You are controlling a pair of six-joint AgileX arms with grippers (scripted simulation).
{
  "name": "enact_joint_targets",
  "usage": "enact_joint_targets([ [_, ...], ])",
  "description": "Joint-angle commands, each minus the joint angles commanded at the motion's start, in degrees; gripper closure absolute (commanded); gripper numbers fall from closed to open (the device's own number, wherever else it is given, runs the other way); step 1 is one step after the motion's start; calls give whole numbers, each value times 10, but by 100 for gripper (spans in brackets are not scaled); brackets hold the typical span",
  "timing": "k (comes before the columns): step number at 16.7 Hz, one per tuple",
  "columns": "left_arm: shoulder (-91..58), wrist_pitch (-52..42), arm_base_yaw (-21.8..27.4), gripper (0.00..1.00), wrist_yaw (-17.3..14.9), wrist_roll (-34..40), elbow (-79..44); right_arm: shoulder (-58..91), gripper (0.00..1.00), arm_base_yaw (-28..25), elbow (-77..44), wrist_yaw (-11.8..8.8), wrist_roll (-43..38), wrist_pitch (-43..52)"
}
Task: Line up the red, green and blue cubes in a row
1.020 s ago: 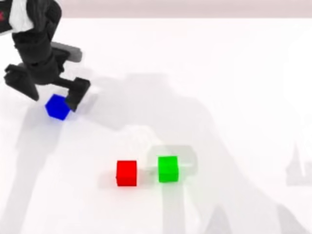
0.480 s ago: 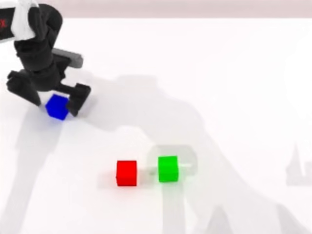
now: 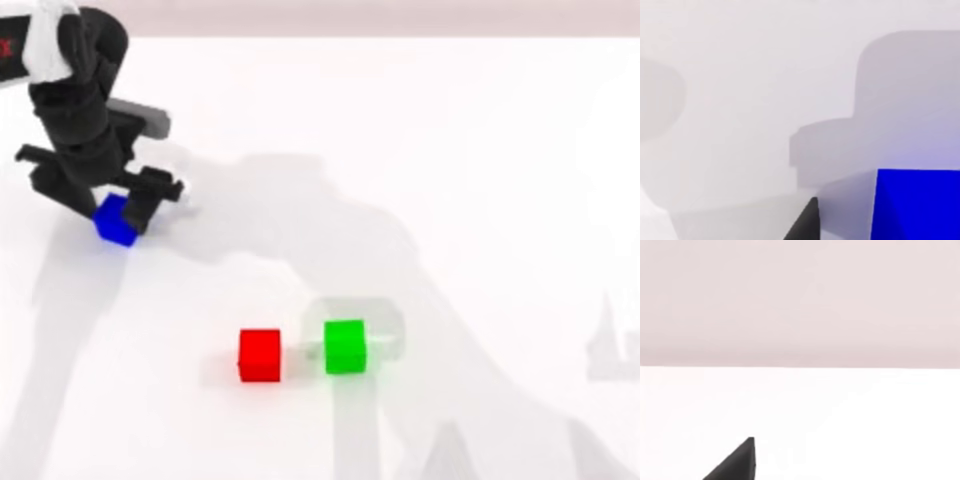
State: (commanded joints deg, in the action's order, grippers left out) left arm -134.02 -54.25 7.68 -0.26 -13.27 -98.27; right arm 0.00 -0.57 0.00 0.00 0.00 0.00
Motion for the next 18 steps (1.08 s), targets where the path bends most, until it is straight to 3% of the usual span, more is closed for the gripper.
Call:
enact_joint_targets([
  [3,0,0,0,98,0,0,0,0,0,0,0,0,0,0],
  [4,0,0,0,100,0,0,0,0,0,0,0,0,0,0],
  [13,20,-8,1,100,-5,2,-9,0,0,0,0,0,0,0],
  [18,41,-99,-5,100,-4,2,-72,0,0,0,0,0,0,0],
])
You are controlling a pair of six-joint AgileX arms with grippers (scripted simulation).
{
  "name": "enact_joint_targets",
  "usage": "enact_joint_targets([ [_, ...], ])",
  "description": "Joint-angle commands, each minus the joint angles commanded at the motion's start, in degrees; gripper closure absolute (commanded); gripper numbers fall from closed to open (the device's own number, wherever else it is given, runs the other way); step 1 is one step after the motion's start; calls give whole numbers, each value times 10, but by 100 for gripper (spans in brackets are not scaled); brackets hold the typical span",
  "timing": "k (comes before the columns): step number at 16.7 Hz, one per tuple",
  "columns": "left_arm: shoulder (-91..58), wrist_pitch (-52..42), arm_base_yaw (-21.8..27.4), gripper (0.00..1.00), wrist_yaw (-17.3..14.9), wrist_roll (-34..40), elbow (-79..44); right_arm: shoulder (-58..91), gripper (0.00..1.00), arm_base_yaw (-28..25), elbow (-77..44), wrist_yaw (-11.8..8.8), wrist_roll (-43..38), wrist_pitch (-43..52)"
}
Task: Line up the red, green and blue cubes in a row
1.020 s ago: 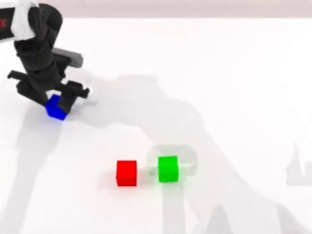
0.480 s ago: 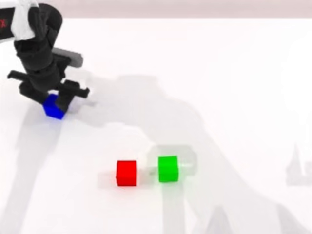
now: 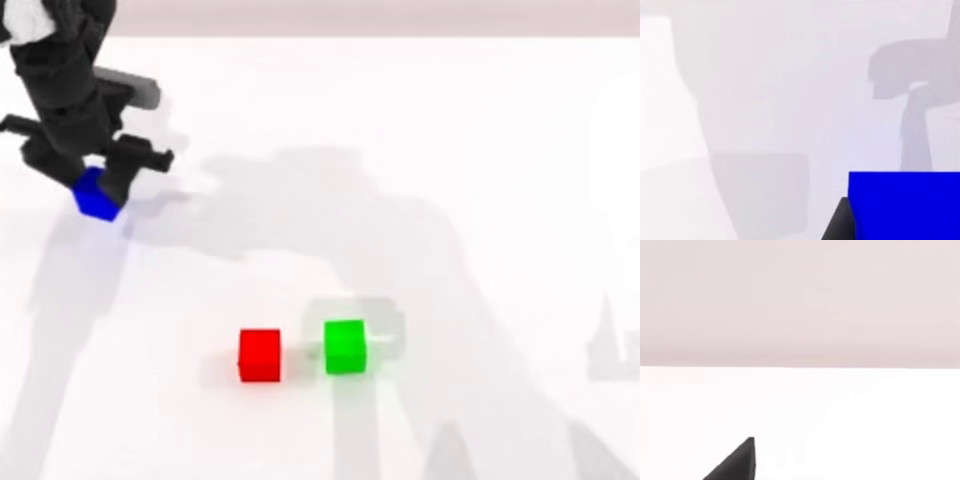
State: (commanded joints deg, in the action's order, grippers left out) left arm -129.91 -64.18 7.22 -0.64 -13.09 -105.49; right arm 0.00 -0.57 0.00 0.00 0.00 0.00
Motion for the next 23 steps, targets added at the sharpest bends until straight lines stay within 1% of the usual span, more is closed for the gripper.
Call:
enact_joint_targets([
  [3,15,-42,-4,100,0,1,-33,0,0,0,0,0,0,0],
  [8,14,-43,0,100,0,1,-34,0,0,0,0,0,0,0],
  [10,8,-49,16,100,1,20,-45,0,0,0,0,0,0,0],
  [12,-4,-60,51,100,2,62,-67,0,0,0,0,0,0,0],
  [15,-27,-84,128,100,6,166,-108,0,0,0,0,0,0,0],
  [21,-74,-143,323,100,13,474,-190,0,0,0,0,0,0,0],
  [23,-81,-156,382,100,15,559,-214,0,0,0,0,0,0,0],
])
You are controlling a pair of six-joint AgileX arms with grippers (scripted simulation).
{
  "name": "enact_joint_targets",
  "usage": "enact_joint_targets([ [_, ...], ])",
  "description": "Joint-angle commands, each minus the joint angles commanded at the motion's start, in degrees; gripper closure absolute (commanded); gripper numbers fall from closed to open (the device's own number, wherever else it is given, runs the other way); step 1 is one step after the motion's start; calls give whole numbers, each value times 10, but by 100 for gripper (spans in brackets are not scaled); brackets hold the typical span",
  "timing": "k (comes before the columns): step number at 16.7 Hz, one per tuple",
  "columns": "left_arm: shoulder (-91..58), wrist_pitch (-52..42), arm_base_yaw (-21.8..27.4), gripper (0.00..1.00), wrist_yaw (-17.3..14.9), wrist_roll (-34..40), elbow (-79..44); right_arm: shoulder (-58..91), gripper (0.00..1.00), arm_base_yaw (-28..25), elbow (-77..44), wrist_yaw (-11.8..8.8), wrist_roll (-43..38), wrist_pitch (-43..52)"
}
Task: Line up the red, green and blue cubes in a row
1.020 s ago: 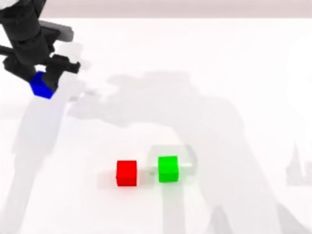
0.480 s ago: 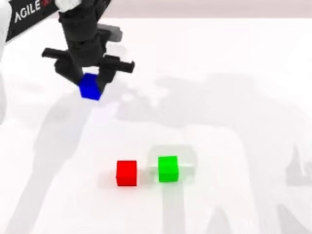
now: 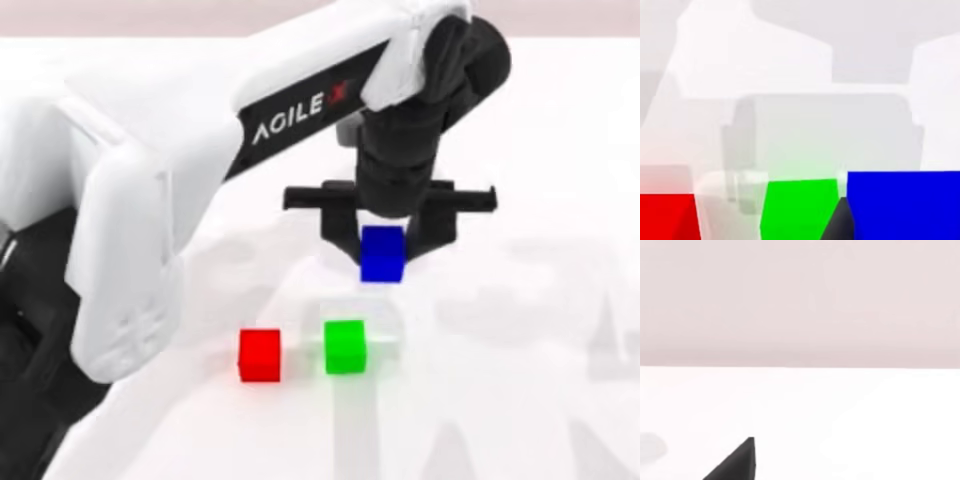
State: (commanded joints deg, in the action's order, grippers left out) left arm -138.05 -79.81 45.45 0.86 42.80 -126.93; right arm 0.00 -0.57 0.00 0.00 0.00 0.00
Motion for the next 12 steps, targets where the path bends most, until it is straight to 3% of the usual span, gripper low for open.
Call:
enact_joint_targets([
  [5,-1,-13,89,100,6,109,-33,0,0,0,0,0,0,0],
  [12,1,-3,89,100,6,111,-22,0,0,0,0,0,0,0],
])
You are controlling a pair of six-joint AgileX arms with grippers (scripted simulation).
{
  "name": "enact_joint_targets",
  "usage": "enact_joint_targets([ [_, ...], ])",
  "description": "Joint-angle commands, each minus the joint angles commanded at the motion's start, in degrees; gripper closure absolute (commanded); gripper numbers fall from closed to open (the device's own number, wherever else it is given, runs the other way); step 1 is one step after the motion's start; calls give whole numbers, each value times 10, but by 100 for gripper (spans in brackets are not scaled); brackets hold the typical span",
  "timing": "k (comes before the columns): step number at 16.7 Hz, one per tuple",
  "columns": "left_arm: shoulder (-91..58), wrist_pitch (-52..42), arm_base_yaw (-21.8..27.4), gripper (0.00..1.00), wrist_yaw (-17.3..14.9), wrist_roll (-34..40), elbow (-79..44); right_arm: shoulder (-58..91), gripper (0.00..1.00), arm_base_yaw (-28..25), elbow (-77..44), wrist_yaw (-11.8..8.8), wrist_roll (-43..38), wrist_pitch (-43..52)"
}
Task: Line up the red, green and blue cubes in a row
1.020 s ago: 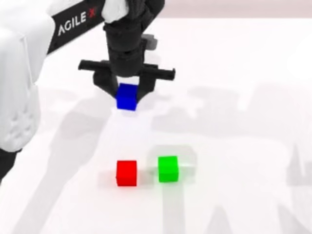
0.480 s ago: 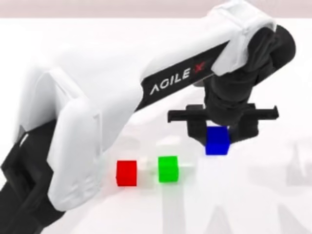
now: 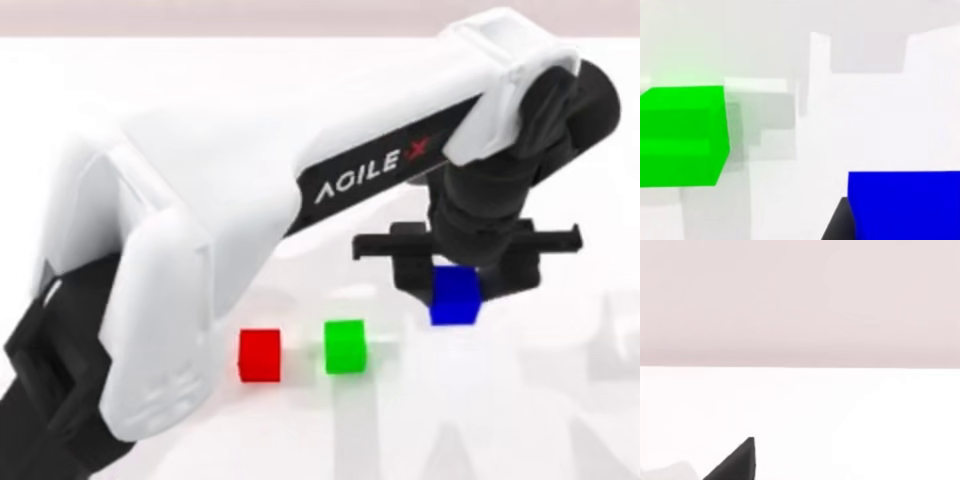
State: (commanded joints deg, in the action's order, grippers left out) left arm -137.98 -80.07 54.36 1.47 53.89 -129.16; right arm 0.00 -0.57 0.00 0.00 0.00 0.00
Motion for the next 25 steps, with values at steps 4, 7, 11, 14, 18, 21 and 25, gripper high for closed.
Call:
enact_joint_targets([
  [4,-3,82,1,100,1,-1,78,0,0,0,0,0,0,0],
  [7,-6,137,1,100,1,-1,130,0,0,0,0,0,0,0],
  [11,-7,144,1,100,1,0,137,0,0,0,0,0,0,0],
  [14,-7,144,1,85,1,0,137,0,0,0,0,0,0,0],
  [18,-7,144,1,55,1,0,137,0,0,0,0,0,0,0],
  [21,-7,144,1,32,1,0,137,0,0,0,0,0,0,0],
  [25,-7,144,1,2,1,0,137,0,0,0,0,0,0,0],
])
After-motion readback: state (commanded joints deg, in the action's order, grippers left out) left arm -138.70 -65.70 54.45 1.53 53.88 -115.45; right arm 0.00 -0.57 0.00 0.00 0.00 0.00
